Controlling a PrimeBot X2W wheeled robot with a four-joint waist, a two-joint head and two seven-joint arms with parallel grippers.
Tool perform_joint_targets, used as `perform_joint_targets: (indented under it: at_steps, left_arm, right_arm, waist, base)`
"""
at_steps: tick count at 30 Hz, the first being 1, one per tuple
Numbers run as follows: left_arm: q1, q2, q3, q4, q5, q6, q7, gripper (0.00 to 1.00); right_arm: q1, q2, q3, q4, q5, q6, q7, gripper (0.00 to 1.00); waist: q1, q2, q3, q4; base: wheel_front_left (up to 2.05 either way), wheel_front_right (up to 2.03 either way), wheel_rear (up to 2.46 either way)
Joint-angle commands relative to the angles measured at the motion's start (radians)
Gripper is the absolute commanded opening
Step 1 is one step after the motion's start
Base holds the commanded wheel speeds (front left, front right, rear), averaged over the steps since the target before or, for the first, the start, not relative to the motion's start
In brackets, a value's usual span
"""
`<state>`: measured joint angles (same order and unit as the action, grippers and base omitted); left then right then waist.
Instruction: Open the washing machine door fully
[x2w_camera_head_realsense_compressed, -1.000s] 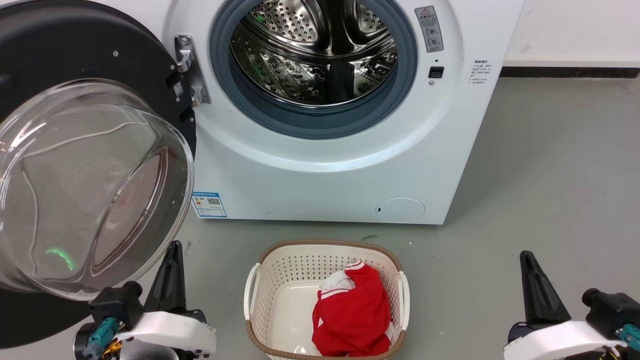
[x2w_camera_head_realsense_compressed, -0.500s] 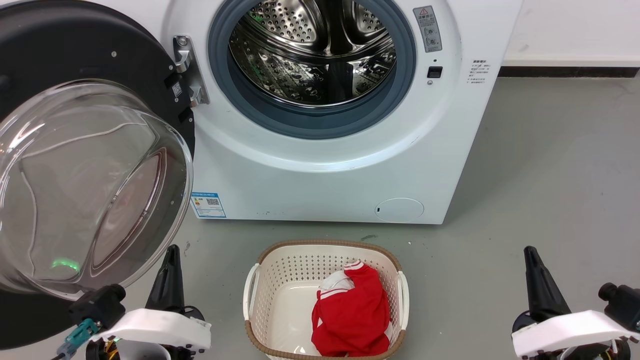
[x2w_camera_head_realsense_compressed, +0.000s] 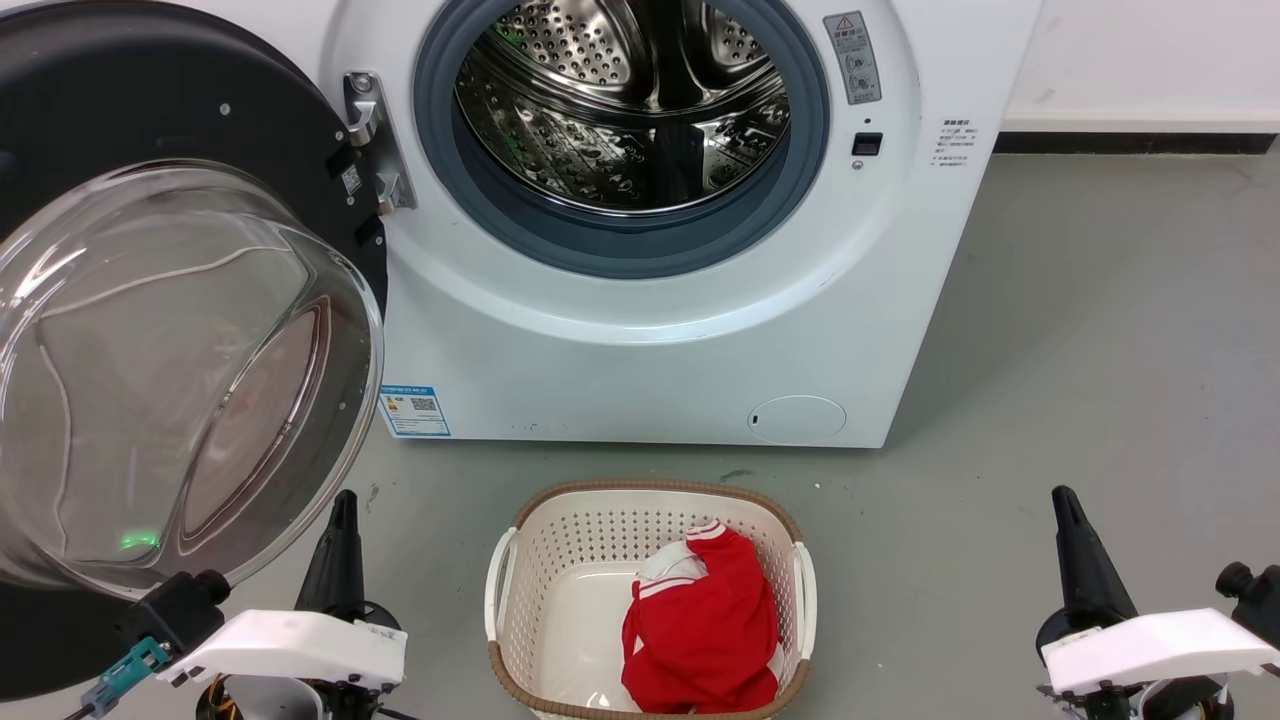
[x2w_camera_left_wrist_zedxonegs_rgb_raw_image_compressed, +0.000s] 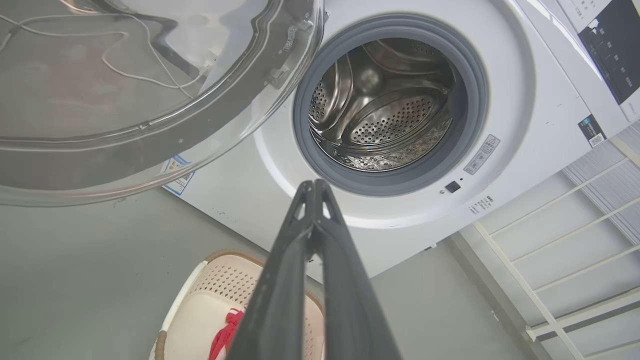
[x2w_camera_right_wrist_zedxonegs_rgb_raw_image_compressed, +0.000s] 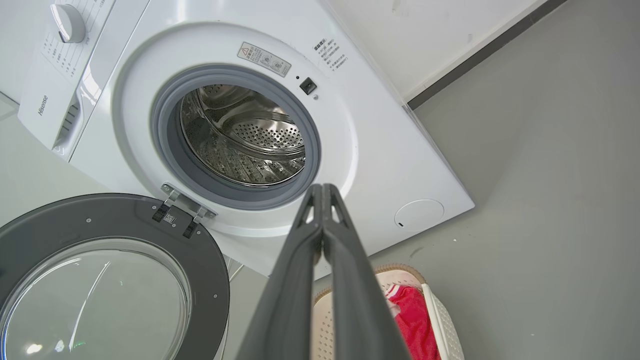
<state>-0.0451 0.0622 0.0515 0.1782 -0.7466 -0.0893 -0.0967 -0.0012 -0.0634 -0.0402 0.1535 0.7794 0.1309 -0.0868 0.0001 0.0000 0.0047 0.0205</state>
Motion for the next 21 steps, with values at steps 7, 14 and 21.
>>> perform_joint_targets:
  at_steps: [7, 14, 21]
  left_arm:
    - [-0.031, 0.002, 0.012, -0.001, -0.109, -0.010, 0.027, 0.00]
    - [-0.037, 0.000, 0.018, 0.006, -0.199, -0.015, 0.050, 0.00]
    - [-0.040, -0.002, 0.024, 0.014, -0.284, -0.018, 0.070, 0.00]
  right_arm:
    - [-0.035, -0.009, -0.006, 0.002, 0.111, 0.000, 0.020, 0.00]
    - [-0.042, -0.010, -0.010, 0.013, 0.200, 0.000, 0.038, 0.00]
    - [-0.052, -0.010, -0.014, 0.022, 0.285, 0.000, 0.056, 0.00]
  waist:
    - [-0.0001, 0.0000, 0.000, -0.002]
    - [-0.0001, 0.0000, 0.000, -0.003]
    - [-0.0001, 0.0000, 0.000, -0.005]
  base:
    - [0.00, 0.00, 0.00]
    - [0.00, 0.00, 0.00]
    - [0.00, 0.00, 0.00]
